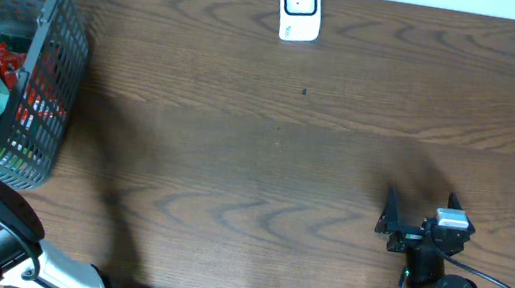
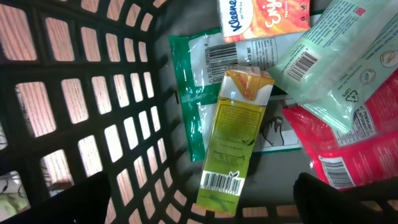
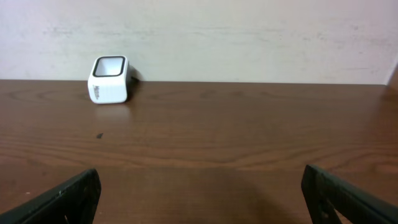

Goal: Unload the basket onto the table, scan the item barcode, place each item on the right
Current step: 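Grasp the yellow POKKA tea carton with the left gripper and lift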

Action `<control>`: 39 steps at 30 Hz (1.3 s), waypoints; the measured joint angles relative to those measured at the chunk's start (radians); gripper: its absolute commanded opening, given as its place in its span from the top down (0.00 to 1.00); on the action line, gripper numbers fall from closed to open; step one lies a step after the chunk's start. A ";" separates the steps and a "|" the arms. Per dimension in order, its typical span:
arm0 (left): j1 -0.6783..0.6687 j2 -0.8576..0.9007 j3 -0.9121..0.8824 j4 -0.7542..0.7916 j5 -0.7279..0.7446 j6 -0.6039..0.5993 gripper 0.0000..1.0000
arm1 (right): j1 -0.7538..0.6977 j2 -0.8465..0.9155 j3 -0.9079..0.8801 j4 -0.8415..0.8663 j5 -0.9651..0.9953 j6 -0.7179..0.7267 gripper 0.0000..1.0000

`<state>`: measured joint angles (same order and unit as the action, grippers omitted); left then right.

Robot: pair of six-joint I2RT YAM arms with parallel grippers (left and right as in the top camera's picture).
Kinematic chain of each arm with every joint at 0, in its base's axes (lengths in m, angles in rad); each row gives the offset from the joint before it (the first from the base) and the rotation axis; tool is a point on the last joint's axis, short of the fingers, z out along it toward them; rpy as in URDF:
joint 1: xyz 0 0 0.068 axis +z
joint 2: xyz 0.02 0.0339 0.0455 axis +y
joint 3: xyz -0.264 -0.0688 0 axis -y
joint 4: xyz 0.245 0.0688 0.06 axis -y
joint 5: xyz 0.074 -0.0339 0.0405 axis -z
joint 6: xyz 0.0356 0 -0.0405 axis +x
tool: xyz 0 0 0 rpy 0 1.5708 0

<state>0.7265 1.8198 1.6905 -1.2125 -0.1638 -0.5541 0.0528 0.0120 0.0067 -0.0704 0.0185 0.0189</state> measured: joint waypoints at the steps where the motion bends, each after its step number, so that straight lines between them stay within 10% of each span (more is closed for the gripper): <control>1: 0.000 0.000 -0.008 0.011 0.000 0.000 0.05 | 0.000 0.000 0.000 0.000 0.000 0.000 0.01; 14: 0.000 0.000 -0.227 0.201 0.000 -0.003 0.06 | 0.000 0.000 0.000 0.000 0.000 0.000 0.01; 39: -0.002 0.000 -0.417 0.415 0.100 -0.027 0.49 | 0.000 0.000 0.000 0.000 0.000 0.000 0.01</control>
<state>0.7242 1.8198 1.2732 -0.7975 -0.0639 -0.5816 0.0528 0.0120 0.0067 -0.0700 0.0185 0.0189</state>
